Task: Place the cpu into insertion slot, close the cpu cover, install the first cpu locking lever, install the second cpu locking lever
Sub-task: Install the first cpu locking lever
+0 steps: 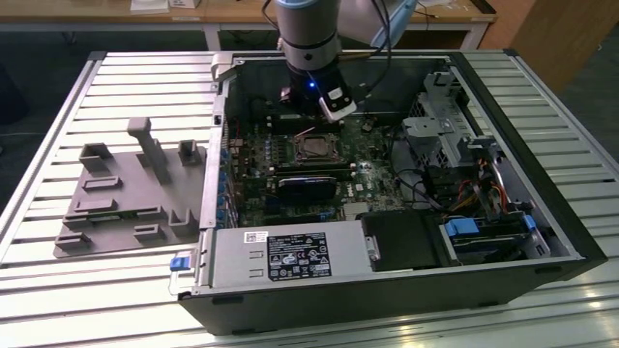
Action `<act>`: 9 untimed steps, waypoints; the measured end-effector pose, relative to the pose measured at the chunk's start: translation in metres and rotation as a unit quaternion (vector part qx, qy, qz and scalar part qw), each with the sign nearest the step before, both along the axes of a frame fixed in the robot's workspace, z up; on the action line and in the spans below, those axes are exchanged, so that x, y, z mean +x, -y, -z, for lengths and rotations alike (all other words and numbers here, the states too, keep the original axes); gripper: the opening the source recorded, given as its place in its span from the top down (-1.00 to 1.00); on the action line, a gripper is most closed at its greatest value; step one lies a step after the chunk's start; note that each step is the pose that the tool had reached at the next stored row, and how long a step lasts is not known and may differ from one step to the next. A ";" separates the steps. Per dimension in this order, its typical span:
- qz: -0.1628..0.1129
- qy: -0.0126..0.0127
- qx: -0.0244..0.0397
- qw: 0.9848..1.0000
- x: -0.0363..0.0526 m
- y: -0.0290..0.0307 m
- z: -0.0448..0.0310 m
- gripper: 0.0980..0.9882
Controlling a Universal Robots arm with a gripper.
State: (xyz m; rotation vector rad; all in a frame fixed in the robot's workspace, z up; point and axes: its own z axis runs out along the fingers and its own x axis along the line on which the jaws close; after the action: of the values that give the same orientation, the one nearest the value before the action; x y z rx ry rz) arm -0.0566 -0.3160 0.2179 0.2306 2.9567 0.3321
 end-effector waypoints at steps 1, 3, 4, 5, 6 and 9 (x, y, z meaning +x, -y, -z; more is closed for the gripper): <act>0.000 0.001 -0.003 1.000 -0.0006 -0.0003 0.0005 0.99; 0.000 0.003 -0.007 1.000 -0.0013 -0.0010 0.0012 0.99; 0.000 0.004 -0.007 1.000 -0.0016 -0.0014 0.0013 0.99; 0.000 0.004 -0.007 1.000 -0.0017 -0.0018 0.0014 0.99; 0.000 0.004 -0.007 1.000 -0.0019 -0.0024 0.0016 0.99; 0.001 0.004 -0.007 1.000 -0.0020 -0.0040 0.0022 0.99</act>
State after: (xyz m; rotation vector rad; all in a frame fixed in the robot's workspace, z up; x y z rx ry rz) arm -0.0586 -0.3120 0.2157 0.2294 2.9488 0.3110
